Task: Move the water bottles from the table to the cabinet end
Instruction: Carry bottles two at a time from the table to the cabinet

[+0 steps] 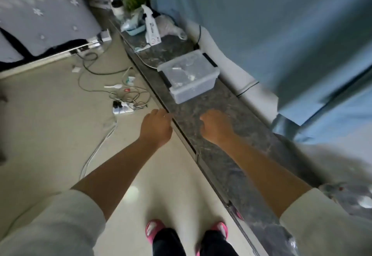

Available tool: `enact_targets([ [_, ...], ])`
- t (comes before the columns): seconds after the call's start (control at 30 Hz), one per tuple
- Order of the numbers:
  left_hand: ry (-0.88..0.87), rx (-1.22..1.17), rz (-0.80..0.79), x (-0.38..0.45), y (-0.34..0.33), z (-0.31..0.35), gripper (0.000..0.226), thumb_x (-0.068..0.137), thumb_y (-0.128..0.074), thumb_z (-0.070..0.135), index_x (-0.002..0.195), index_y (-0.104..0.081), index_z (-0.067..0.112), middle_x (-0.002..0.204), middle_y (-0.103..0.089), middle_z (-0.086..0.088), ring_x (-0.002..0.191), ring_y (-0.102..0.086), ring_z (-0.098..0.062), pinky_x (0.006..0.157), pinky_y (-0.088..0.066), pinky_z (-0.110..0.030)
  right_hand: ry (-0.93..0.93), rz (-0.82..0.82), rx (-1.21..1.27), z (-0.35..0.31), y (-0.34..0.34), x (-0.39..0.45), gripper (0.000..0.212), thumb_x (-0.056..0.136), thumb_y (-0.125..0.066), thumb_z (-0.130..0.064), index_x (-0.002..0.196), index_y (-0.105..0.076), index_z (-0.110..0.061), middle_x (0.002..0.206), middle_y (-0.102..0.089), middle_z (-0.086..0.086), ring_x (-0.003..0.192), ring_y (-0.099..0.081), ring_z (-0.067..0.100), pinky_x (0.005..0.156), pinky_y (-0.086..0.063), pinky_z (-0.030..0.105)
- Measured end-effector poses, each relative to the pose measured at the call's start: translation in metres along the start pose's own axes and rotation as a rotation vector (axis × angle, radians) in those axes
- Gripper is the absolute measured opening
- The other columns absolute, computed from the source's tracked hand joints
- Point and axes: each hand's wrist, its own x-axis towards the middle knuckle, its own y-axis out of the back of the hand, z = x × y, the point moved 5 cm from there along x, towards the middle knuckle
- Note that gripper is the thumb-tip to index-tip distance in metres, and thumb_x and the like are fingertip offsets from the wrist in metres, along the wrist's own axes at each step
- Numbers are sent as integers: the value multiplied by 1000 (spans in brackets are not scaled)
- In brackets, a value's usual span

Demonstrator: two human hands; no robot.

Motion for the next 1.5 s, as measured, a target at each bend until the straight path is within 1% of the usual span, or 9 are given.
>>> enact_targets([
  [0.13,141,36,56,-35,34,-106,22,69,-58,-4,88,-69,-8,92,-67,-27,88,-64,-44,69,-53,-45,199,12,-25,-111,9,32,32,91,-48,-15,120,-57,-3,121,-57,16,113,-55,31,95,-47,39],
  [0.17,182,41,65,-47,46,-135,24,71,-56,-3,91,-69,-7,95,-67,-27,90,-64,-44,71,-53,-45,249,19,-50,-143,11,39,31,90,-48,-14,118,-57,-3,120,-56,17,112,-54,32,95,-47,40],
  [0.27,319,90,83,-77,66,-217,35,85,-48,5,118,-59,-1,125,-56,-20,116,-50,-37,89,-44,-41,371,64,-115,-229,17,53,28,89,-49,-14,113,-59,-4,119,-58,16,112,-55,32,95,-45,40],
  [0.47,570,164,82,-134,105,-357,35,89,-44,11,122,-54,4,129,-52,-14,120,-45,-32,91,-43,-38,530,104,-191,-379,19,78,33,90,-47,-15,119,-57,-6,122,-56,16,116,-52,34,92,-44,37],
  [0.6,724,109,85,-156,118,-427,35,89,-44,12,121,-55,5,126,-52,-14,120,-45,-31,90,-45,-39,613,37,-235,-454,10,102,33,89,-48,-16,118,-56,-3,124,-52,18,119,-48,33,92,-42,36],
  [0.8,950,13,97,-176,131,-527,35,91,-44,15,124,-53,7,128,-50,-13,123,-44,-31,92,-45,-39,779,-36,-349,-563,-3,151,38,92,-45,-17,128,-48,-6,130,-47,17,122,-43,33,97,-38,38],
  [1.03,1211,-57,104,-169,161,-659,32,85,-54,14,115,-59,8,124,-54,-15,119,-49,-34,93,-47,-41,927,-91,-331,-696,3,252,41,92,-45,-16,132,-47,-7,132,-46,17,123,-43,34,97,-40,38],
  [1.27,1360,-65,133,-159,205,-771,35,89,-49,22,119,-59,7,120,-55,-15,115,-51,-31,85,-48,-38,1047,-121,-256,-823,18,338,41,92,-48,-18,131,-49,-8,132,-47,16,123,-45,33,100,-40,37],
  [1.5,1517,-145,146,-177,217,-865,33,93,-42,19,119,-57,7,126,-51,-17,121,-47,-33,94,-45,-41,1162,-172,-211,-946,7,386,39,91,-51,-20,130,-53,-13,133,-50,15,123,-49,33,103,-44,37],
])
